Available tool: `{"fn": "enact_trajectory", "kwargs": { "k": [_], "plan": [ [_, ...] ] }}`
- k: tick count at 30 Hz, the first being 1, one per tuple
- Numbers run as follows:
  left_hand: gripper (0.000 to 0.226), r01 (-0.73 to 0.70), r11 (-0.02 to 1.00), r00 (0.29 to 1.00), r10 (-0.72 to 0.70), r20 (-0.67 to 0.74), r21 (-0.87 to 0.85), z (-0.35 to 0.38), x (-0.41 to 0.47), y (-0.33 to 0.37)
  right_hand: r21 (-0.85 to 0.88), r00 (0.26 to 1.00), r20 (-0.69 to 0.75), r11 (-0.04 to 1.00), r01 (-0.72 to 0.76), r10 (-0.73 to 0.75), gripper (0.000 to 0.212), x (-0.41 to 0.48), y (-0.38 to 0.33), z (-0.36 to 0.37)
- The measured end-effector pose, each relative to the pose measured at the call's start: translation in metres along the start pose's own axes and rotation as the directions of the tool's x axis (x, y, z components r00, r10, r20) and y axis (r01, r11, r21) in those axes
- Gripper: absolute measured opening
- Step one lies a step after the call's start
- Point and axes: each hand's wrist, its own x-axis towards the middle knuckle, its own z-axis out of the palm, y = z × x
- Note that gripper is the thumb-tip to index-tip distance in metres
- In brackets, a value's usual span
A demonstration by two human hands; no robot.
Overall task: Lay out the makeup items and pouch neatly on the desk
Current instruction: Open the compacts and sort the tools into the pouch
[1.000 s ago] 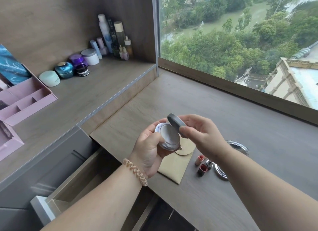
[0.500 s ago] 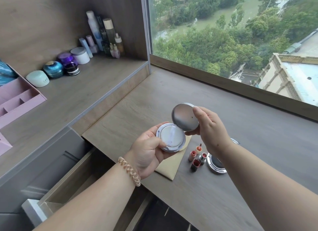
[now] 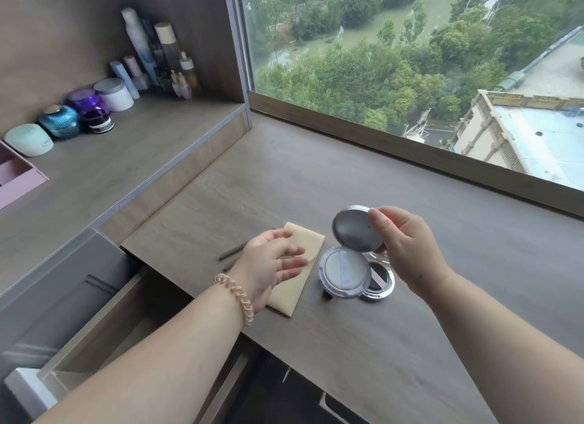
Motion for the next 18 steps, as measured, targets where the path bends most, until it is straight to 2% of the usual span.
{"fn": "enact_trajectory", "kwargs": {
  "k": [4,9,13,18],
  "plan": [
    [0.025,0.031,0.999,0.979,-0.022,-0.203,0.043,0.002,0.007,-0.012,-0.029,0.993,-0.107,0.998,-0.057,0.054,0.026,-0.027,0.027,-0.022],
    [0.016,0.044,0.996,0.948,-0.016,-0.316,0.082,0.004,0.013,-0.035,-0.025,0.959,-0.245,0.988,-0.152,0.141,0.033,-0.054,0.072,-0.045],
    [0.018,0.042,0.992,0.931,0.004,-0.365,0.119,0.004,0.017,-0.047,-0.037,0.946,-0.248,0.974,-0.225,0.209,0.026,-0.066,0.1,-0.051],
    [0.017,0.046,0.987,0.921,0.017,-0.389,0.153,0.004,0.019,-0.06,-0.008,0.936,-0.166,0.949,-0.315,0.309,0.023,-0.076,0.114,-0.051]
  ]
}}
